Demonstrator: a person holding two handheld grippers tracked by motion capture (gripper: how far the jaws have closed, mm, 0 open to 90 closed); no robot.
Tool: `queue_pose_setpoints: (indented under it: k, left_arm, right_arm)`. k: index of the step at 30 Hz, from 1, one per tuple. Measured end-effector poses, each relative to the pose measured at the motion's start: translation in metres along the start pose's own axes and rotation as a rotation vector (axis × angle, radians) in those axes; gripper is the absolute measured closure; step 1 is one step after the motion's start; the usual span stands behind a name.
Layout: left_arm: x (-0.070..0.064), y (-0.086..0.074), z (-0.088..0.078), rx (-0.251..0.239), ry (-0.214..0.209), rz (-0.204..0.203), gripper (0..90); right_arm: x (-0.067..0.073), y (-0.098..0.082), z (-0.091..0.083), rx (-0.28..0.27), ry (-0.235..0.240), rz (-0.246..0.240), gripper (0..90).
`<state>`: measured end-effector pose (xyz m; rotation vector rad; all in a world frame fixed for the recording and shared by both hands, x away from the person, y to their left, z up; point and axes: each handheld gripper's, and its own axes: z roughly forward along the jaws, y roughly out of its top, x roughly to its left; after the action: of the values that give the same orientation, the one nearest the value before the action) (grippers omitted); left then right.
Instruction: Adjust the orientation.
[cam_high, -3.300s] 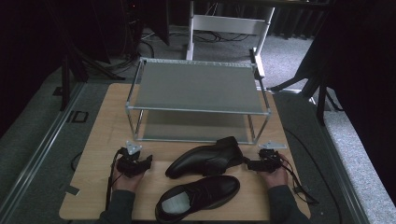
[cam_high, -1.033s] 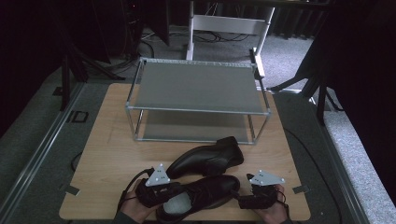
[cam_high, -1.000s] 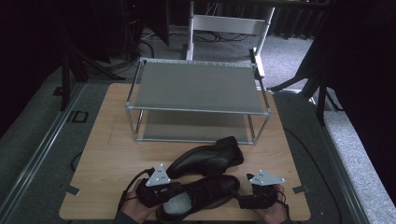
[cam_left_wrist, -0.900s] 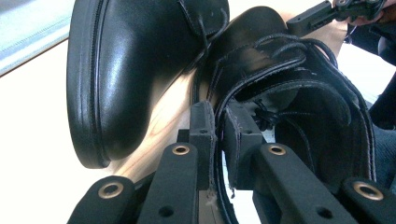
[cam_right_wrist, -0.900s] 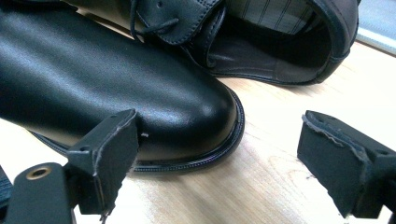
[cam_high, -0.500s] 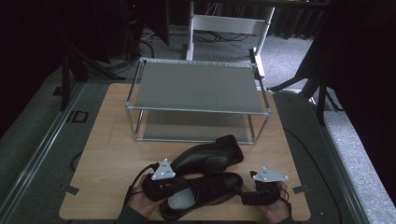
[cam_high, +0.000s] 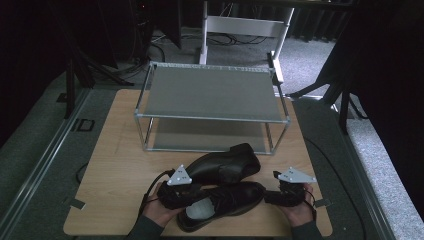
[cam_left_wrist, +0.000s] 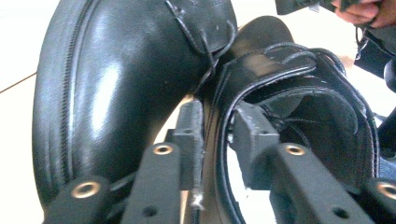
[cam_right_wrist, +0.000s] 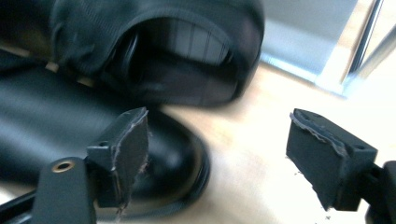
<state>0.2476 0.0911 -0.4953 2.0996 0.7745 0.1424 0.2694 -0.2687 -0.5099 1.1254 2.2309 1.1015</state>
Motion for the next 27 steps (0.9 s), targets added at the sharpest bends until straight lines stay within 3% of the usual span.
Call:
queue_pose_setpoints:
  k: [3,8,13,15,18,23,27]
  left_arm:
    - [0.0,-0.002,-0.008,-0.041,-0.019,-0.011,67.0]
    - [0.003,-0.007,-0.03,-0.07,0.007,-0.006,65.2]
    - [0.007,-0.023,-0.045,-0.064,0.023,-0.015,65.3]
    - [0.009,-0.03,-0.05,-0.089,0.002,-0.041,66.3]
    - [0.009,-0.04,-0.053,-0.047,0.031,-0.032,67.1]
    - [0.012,-0.057,-0.044,0.024,0.011,-0.042,67.6]
    - [0.014,-0.063,-0.036,0.045,0.006,-0.069,71.1]
  right_arm:
    - [-0.003,0.013,0.012,-0.004,-0.029,-0.033,21.8]
    - [-0.009,0.027,0.041,0.021,-0.051,-0.054,24.2]
    - [-0.009,0.038,0.059,0.018,-0.049,-0.062,34.1]
    - [-0.007,0.043,0.063,0.014,-0.054,-0.077,39.6]
    - [-0.005,0.047,0.067,0.019,-0.057,-0.1,45.3]
    - [-0.001,0.051,0.069,0.026,-0.119,-0.15,54.1]
    - [0.001,0.054,0.07,0.021,-0.144,-0.158,57.9]
